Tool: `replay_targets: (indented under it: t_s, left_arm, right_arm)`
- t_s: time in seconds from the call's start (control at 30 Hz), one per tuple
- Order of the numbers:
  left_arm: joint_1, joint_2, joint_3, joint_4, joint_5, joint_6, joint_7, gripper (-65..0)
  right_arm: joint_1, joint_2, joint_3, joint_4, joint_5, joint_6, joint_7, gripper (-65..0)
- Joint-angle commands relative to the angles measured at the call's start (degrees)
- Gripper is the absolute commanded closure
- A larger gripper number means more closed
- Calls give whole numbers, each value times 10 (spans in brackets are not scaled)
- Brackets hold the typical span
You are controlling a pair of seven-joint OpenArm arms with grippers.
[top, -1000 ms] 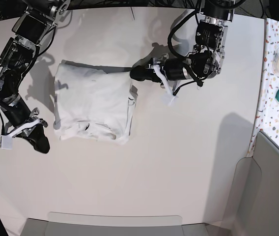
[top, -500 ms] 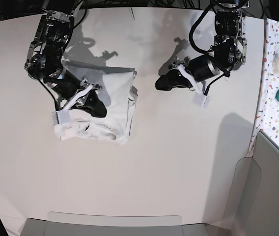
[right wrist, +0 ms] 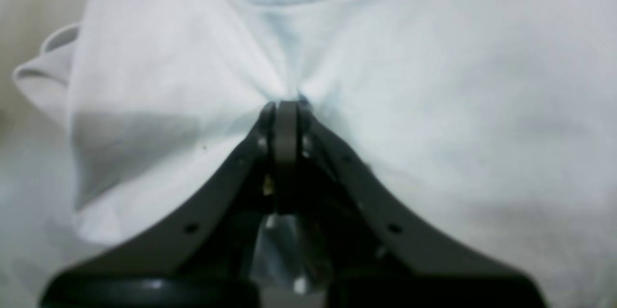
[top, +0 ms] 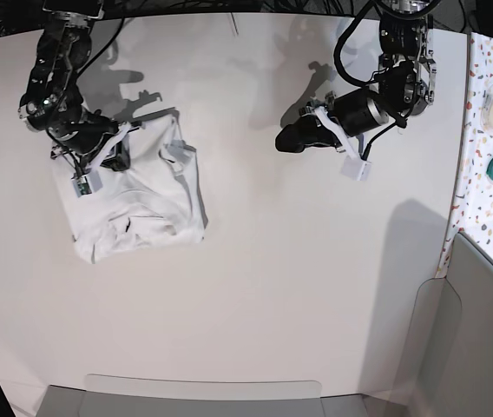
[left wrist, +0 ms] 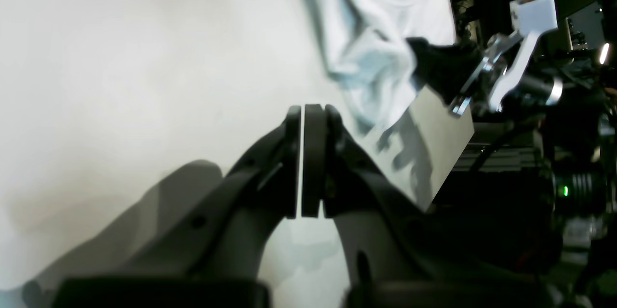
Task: Layout the t-shirt on the table in an organized manner, then fold the t-shirt properly
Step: 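Drag the folded shirt with the right gripper toward the table corner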
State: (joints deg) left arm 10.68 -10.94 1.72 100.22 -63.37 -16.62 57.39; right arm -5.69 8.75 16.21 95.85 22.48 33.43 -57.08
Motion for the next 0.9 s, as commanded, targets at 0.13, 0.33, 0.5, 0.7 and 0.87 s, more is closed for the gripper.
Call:
replay_targets:
  t_s: [0.13,0.33,0.5,0.7,0.87]
  left_arm:
    - [-4,0,-2,10,-11,-6,-6,-9]
    - [10,1,-2,11,-11,-6,-7,-8]
    - [12,0,-2,11,-11,-6,-7,-8]
    - [12,1,2,11,-11,-6,-7,-8]
    - [12,1,3,11,-11,-6,-7,-8]
  right_arm:
    - [-5,68,33,-24,-35,-5,-25,0]
    - [-28,84,121,-36,-35,-4,-25,0]
    - [-74,79,202,-37,-30,-4,-25,0]
    - [-143,72,264,34,85,19,-27,0]
    - [-154,56,298,145,157,20,-27,0]
